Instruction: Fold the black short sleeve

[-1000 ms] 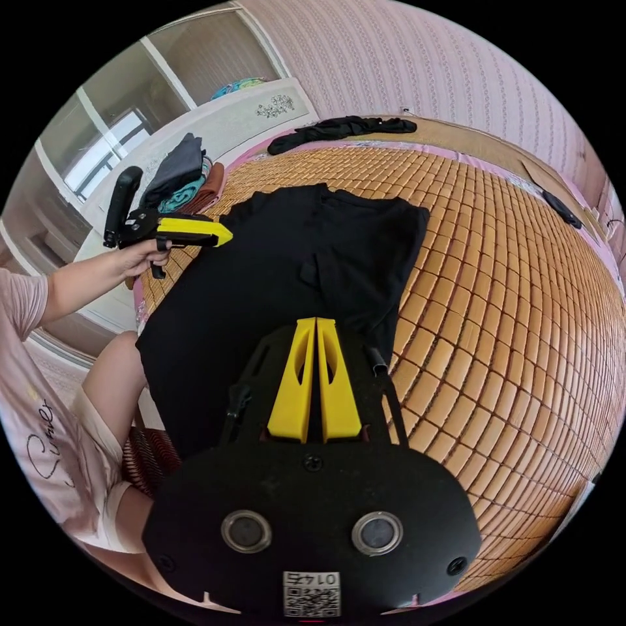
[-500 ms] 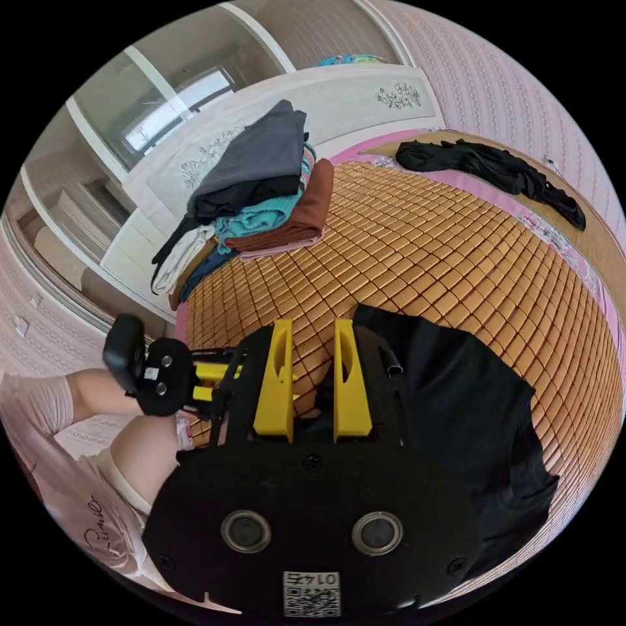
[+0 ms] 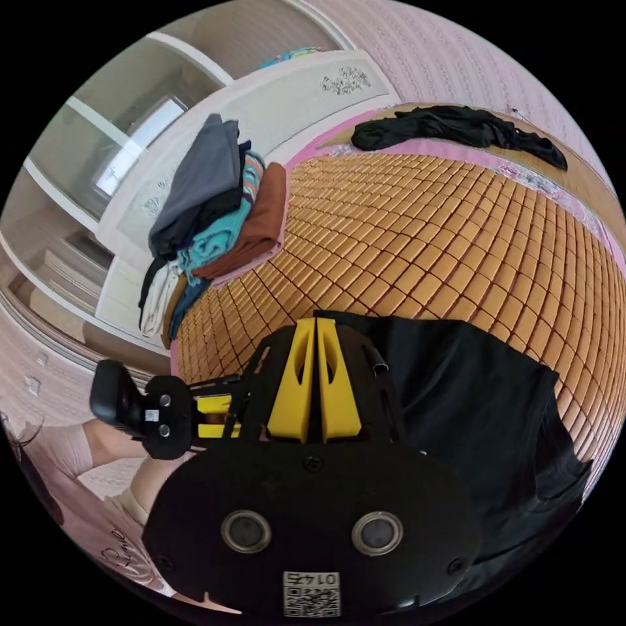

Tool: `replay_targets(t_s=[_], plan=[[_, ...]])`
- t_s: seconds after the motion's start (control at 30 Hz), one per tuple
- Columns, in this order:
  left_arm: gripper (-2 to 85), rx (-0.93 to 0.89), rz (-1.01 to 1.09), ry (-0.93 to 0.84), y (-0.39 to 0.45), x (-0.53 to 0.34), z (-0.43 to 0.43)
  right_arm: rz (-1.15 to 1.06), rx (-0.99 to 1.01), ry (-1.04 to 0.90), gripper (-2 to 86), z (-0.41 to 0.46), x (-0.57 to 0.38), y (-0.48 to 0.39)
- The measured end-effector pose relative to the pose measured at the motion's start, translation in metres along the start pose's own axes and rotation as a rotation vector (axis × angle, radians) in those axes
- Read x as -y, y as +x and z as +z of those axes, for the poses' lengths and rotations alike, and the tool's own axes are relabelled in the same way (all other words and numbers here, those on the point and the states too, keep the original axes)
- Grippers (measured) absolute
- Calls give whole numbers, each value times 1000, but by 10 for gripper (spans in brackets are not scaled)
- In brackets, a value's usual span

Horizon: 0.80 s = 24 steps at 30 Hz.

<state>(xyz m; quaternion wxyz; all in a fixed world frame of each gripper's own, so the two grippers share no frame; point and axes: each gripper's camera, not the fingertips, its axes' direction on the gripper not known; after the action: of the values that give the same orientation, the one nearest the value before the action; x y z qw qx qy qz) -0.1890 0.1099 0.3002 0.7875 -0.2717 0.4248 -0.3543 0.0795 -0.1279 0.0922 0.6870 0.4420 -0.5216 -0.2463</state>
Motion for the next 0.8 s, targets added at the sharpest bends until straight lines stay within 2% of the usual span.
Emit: replay_targets(t_s=[0.1, 0.17, 0.23, 0.27, 0.33, 0.43, 0.53, 0.67, 0.8], plan=[[66, -42, 6, 81, -4, -6, -24, 18, 105, 175, 0, -64, -28, 14], [65, -117, 43, 196, -8, -14, -49, 65, -12, 210, 2, -102, -66, 35], [64, -161, 57, 229, -10, -15, -57, 137, -107, 167, 5, -110, -90, 57], [64, -172, 64, 221, -10, -13, -57, 207, -104, 108, 8, -109, -102, 72], [63, -172, 72, 178, -9, -9, -52, 212, -63, 39, 10, -110, -114, 82], [62, -168, 111, 103, -4, -4, -43, 198, -133, 47, 11, -126, -134, 85], [61, -114, 136, 114, -5, 8, -38, 230, -178, 73, 20, -151, -149, 98], [70, -48, 69, 224, -27, 40, -25, 344, -393, 125, 57, -186, -171, 126], [93, -99, -57, 87, -47, 75, 8, 390, -443, 83, 80, -195, -178, 150]])
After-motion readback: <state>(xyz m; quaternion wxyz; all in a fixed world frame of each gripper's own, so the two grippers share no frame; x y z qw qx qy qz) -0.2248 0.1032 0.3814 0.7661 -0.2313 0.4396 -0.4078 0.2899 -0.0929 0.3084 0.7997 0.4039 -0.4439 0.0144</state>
